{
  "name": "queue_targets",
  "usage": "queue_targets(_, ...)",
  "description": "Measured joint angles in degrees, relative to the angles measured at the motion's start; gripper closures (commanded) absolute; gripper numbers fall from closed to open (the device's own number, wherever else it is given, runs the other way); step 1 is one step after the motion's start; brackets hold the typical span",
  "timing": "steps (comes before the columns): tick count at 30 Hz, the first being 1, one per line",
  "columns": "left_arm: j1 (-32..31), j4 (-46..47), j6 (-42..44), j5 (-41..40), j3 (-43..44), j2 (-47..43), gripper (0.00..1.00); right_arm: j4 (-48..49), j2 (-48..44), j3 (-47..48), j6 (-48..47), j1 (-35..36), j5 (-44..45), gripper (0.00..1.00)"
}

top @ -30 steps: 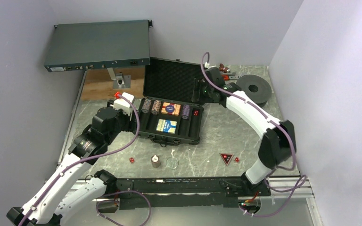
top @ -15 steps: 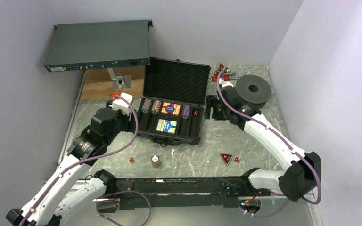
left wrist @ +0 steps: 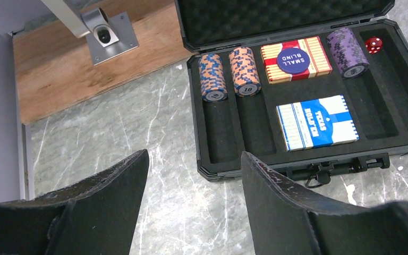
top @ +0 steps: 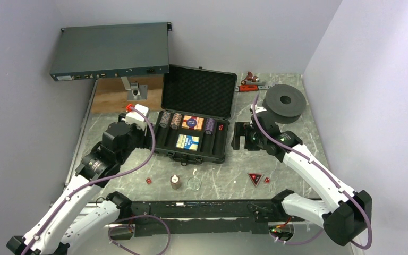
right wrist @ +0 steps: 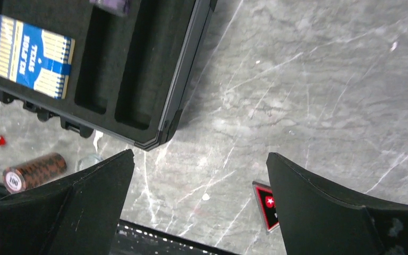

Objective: Pack up texas hold em set

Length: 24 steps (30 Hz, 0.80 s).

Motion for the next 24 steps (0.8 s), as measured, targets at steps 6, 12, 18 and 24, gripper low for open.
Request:
queue_targets(6, 0.0, 0.0, -0.02, -0.81, 0.0, 0.0, 0.29, -0.31, -1.16, -1.95, 0.46, 2.36, -3.04, 0.0)
queue_targets(12, 0.0, -0.04, -0.37, -0.85, 0.0, 0.13, 0.27, 0.28, -3.82, -3.23, 1.64, 4.96, -5.57, 0.0)
queue_targets(18, -0.09, -2.71, -2.21, 1.09, 1.01, 2.14, 0.21, 1.01, -4.46, -6.97, 3.74, 8.87, -5.79, 0.0)
queue_targets(24, -3.21, -8.63, -6.91, 6.21, 1.81, 5.18, 0.21, 1.46, -4.7, -7.96, 4.57, 10.62, -5.66, 0.0)
